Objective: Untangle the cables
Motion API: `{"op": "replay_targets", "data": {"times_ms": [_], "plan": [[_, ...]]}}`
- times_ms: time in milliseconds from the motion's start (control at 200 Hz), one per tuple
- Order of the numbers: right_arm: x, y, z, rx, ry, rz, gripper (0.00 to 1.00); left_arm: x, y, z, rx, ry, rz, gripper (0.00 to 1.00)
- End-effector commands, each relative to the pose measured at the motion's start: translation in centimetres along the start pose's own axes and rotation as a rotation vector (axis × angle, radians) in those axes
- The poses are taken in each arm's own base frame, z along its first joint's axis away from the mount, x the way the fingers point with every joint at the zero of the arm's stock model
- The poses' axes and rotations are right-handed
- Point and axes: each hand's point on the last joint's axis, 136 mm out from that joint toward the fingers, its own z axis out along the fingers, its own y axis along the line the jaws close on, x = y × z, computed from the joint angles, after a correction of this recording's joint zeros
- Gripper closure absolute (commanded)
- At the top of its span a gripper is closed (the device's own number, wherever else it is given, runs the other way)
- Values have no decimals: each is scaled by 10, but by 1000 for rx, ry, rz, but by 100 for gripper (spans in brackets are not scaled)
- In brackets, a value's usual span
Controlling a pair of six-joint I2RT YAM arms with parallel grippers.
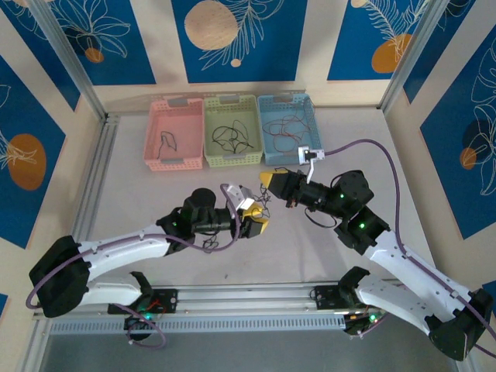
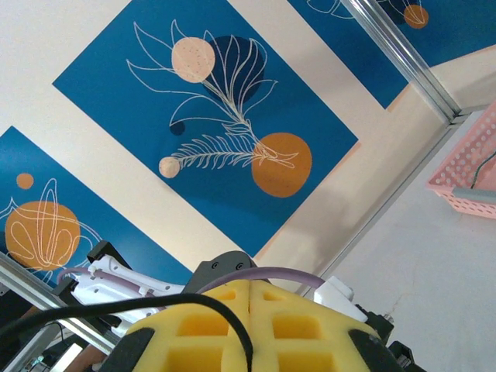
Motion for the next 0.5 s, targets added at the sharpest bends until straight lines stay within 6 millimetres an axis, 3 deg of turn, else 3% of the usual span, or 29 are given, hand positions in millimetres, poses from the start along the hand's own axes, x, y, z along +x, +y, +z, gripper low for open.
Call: {"op": "replay_targets", "data": {"times_ms": [0, 310, 400, 495], "plan": [[-13, 17, -3, -33, -36, -19, 100, -9, -4, 1, 6, -40, 39, 56], [-11, 18, -4, -33, -29, -16, 100, -13, 0, -1, -22, -74, 49, 54], [-11, 17, -4, -32, -27, -15, 100, -15, 1, -1, -25, -83, 53, 59], [-11, 18, -4, -31, -29, -17, 100, -17, 1, -2, -30, -86, 57, 73]]}}
